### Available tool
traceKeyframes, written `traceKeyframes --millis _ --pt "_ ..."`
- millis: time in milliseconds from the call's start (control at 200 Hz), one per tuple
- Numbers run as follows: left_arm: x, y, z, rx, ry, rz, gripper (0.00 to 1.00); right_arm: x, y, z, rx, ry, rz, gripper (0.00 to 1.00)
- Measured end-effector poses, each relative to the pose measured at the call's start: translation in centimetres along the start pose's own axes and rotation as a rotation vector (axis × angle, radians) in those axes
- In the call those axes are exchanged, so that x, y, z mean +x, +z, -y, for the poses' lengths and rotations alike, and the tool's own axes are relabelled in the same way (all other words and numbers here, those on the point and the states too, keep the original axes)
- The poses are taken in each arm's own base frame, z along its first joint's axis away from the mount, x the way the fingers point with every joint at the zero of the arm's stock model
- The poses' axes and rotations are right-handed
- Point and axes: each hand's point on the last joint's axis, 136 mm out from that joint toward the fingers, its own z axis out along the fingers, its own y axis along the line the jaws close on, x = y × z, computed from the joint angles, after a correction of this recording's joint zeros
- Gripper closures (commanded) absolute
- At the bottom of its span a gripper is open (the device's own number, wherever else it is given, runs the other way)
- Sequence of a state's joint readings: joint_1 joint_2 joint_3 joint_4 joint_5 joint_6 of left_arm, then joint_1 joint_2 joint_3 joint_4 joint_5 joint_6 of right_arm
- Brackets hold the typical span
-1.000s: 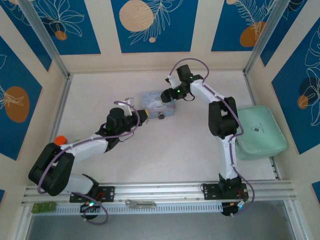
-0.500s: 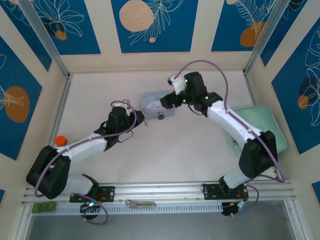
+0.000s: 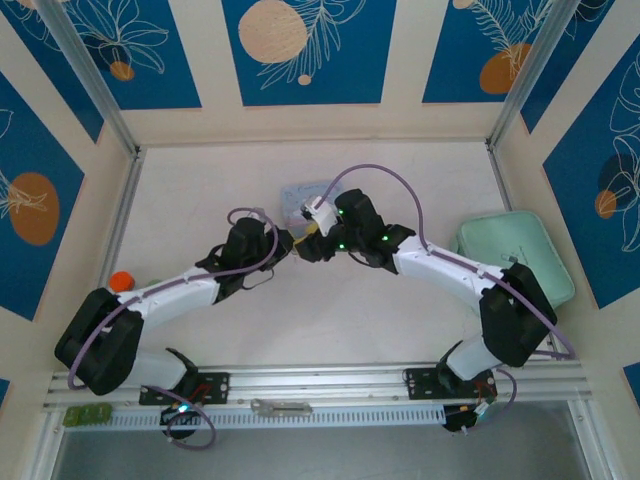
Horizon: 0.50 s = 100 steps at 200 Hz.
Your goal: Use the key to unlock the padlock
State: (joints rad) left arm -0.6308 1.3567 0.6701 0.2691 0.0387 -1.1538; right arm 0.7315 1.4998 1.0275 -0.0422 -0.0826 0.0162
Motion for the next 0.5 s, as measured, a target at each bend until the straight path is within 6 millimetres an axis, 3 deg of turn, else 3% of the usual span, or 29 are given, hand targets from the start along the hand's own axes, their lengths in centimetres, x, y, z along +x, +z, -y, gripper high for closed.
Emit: traceKeyframes --millis 150,500 --pt "-0.1 0.0 -0.4 -0.018 -0.004 0.011 1.0 0.5 1.3 -0.3 -0.023 -0.001 -0.008 0.54" --pt "-0.4 -0.5 -0.8 -0.046 -0.014 0.029 1.0 1.9 1.7 -0.3 -0.013 -0.004 -0.022 0.56"
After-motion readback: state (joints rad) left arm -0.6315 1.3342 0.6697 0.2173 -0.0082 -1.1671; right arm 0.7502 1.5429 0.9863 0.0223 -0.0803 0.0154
